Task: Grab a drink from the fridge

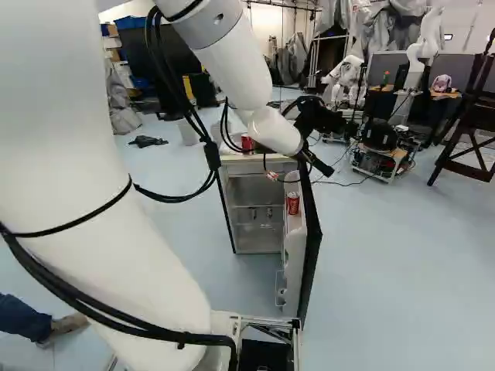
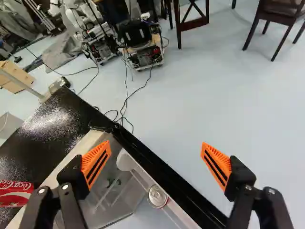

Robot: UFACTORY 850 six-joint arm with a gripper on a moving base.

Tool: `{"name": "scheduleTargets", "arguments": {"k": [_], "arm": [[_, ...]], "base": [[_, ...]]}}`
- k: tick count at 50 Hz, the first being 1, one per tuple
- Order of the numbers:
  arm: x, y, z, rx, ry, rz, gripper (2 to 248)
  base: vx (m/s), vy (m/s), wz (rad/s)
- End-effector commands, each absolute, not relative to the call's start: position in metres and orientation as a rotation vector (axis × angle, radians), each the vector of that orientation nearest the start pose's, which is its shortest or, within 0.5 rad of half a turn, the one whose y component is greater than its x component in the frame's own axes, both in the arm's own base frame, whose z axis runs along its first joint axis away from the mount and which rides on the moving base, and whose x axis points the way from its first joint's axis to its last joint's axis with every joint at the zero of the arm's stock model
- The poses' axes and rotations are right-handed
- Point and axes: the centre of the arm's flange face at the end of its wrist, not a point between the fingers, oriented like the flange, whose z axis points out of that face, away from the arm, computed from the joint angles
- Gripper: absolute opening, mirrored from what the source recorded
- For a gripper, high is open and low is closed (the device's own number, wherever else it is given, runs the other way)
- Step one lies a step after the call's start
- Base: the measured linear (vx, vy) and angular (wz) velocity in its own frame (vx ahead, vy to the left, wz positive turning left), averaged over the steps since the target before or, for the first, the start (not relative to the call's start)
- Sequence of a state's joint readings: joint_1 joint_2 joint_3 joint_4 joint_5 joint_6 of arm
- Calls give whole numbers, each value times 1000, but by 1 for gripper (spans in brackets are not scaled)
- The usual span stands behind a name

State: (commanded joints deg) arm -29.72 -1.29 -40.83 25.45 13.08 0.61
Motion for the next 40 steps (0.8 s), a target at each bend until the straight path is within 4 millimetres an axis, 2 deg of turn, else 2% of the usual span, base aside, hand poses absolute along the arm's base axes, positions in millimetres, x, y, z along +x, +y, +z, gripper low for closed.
{"name": "scheduleTargets", "arguments": {"k": [16, 40], "arm": [[393, -253, 472, -2508, 1545, -1210, 247], [392, -279, 464, -2418, 1654, -906, 247]], "base": [[0, 0, 0], [0, 0, 0]]}}
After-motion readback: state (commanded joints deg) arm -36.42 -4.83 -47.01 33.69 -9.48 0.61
